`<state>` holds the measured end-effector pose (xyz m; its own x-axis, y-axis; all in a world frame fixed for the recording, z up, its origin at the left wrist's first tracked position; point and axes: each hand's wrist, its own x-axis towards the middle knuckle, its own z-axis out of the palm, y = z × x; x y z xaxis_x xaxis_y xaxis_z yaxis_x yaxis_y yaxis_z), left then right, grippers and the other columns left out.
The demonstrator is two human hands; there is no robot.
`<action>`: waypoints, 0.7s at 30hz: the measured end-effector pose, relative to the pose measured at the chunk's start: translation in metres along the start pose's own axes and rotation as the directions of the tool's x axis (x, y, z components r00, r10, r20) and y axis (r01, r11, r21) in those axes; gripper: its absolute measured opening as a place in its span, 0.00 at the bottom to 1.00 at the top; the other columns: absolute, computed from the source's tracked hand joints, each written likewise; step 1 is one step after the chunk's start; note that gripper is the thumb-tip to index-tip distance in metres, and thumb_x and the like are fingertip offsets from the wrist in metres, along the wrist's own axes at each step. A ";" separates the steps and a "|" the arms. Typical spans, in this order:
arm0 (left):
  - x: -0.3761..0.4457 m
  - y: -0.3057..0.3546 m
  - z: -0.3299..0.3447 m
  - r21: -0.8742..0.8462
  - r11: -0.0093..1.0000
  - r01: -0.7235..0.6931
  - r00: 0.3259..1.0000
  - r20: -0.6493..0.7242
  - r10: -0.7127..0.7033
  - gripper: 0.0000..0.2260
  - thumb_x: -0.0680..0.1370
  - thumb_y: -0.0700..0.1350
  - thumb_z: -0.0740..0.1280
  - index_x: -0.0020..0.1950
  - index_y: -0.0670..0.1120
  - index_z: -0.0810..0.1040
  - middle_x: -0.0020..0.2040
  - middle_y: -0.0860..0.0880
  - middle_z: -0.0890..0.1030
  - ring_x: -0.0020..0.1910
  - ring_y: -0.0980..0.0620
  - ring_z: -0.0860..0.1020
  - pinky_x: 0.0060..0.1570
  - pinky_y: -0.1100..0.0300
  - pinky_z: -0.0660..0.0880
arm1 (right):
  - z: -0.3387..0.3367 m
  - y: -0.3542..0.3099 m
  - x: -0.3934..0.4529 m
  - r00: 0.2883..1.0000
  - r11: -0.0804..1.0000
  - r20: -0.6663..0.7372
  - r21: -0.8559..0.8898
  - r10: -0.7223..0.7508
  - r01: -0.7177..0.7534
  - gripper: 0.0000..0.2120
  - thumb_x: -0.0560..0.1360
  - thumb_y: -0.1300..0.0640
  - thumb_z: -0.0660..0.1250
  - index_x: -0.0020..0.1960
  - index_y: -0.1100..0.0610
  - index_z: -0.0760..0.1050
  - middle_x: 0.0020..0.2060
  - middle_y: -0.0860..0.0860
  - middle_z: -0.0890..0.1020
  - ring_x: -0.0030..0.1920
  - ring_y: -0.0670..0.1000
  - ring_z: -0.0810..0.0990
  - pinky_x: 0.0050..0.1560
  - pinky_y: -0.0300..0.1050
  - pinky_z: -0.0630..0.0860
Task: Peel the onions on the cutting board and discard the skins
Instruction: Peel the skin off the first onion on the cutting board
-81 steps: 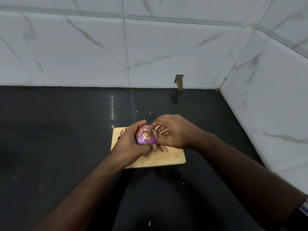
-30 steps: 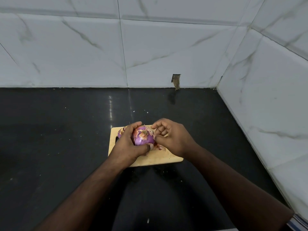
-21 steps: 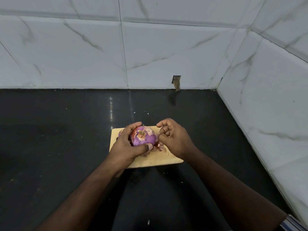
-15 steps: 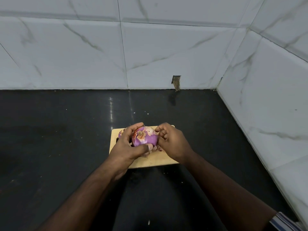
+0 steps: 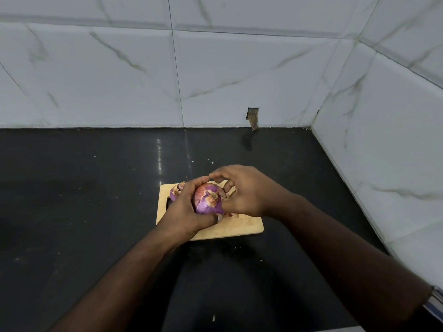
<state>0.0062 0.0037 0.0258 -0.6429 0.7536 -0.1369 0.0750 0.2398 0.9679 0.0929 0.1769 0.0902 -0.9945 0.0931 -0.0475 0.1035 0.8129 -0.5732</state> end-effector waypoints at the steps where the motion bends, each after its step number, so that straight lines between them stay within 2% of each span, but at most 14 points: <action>1: 0.000 -0.001 0.000 0.011 1.000 -0.008 1.000 -0.002 0.008 0.39 0.63 0.41 0.82 0.70 0.57 0.71 0.60 0.55 0.81 0.56 0.55 0.83 0.61 0.54 0.80 | 0.000 -0.001 0.000 1.000 1.000 -0.001 -0.019 -0.013 0.013 0.28 0.69 0.48 0.76 0.67 0.49 0.73 0.58 0.42 0.78 0.49 0.38 0.75 0.44 0.30 0.72; 3: 0.001 -0.003 0.000 0.038 0.999 -0.019 1.000 -0.011 0.019 0.39 0.64 0.39 0.82 0.70 0.58 0.71 0.60 0.54 0.81 0.56 0.55 0.83 0.60 0.55 0.80 | 0.002 -0.002 0.001 0.999 0.998 -0.006 -0.043 -0.037 0.037 0.28 0.68 0.48 0.77 0.65 0.50 0.73 0.56 0.43 0.79 0.51 0.40 0.76 0.47 0.35 0.75; 5: 0.002 -0.004 0.001 0.060 0.998 -0.029 0.999 -0.019 0.030 0.40 0.61 0.44 0.82 0.69 0.60 0.71 0.60 0.55 0.81 0.56 0.55 0.82 0.59 0.56 0.80 | 0.004 -0.003 0.003 0.998 0.996 -0.006 -0.071 -0.056 0.056 0.27 0.68 0.48 0.76 0.64 0.51 0.73 0.55 0.44 0.79 0.52 0.43 0.76 0.50 0.40 0.77; 8: 0.002 -0.004 0.002 0.075 0.996 -0.038 0.999 -0.036 0.041 0.41 0.57 0.51 0.79 0.69 0.61 0.70 0.59 0.55 0.81 0.55 0.56 0.82 0.55 0.61 0.79 | 0.007 -0.004 0.005 0.998 0.993 0.007 -0.098 -0.059 0.059 0.27 0.68 0.49 0.76 0.64 0.51 0.72 0.54 0.46 0.78 0.53 0.45 0.75 0.51 0.44 0.78; 11: 0.001 -0.003 0.002 0.116 0.991 -0.060 0.997 -0.047 0.065 0.40 0.58 0.49 0.78 0.69 0.58 0.71 0.58 0.58 0.81 0.54 0.58 0.81 0.52 0.65 0.77 | 0.011 -0.003 0.006 0.999 0.992 0.018 -0.119 -0.049 0.051 0.26 0.68 0.51 0.74 0.64 0.52 0.71 0.53 0.47 0.76 0.52 0.47 0.74 0.50 0.45 0.78; 13: 0.001 -0.002 0.003 0.148 0.986 -0.081 0.994 -0.055 0.090 0.39 0.59 0.48 0.78 0.69 0.58 0.71 0.57 0.59 0.80 0.54 0.58 0.81 0.53 0.64 0.77 | 0.014 -0.004 0.005 0.999 0.989 -0.001 -0.142 -0.045 0.044 0.25 0.69 0.52 0.73 0.63 0.52 0.71 0.52 0.48 0.76 0.51 0.48 0.74 0.51 0.46 0.77; 16: 0.001 -0.001 0.003 0.179 0.980 -0.091 0.992 -0.065 0.104 0.40 0.57 0.55 0.75 0.69 0.57 0.71 0.58 0.60 0.80 0.56 0.58 0.80 0.56 0.61 0.78 | 0.016 -0.004 0.004 0.999 0.988 -0.021 -0.151 -0.034 0.031 0.25 0.70 0.53 0.73 0.65 0.53 0.71 0.54 0.49 0.77 0.52 0.48 0.74 0.53 0.46 0.77; 21: 0.002 -0.002 0.004 0.212 0.973 -0.089 0.991 -0.076 0.107 0.41 0.57 0.57 0.76 0.70 0.58 0.71 0.59 0.60 0.80 0.58 0.58 0.80 0.59 0.57 0.78 | 0.017 -0.003 0.004 0.998 0.986 -0.051 -0.163 -0.037 0.029 0.23 0.71 0.55 0.72 0.65 0.54 0.72 0.54 0.50 0.77 0.53 0.48 0.75 0.54 0.47 0.77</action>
<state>0.0076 0.0069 0.0232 -0.6876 0.7260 -0.0158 0.2917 0.2961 0.9095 0.0887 0.1648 0.0782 -0.9957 0.0918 0.0154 0.0761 0.8979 -0.4337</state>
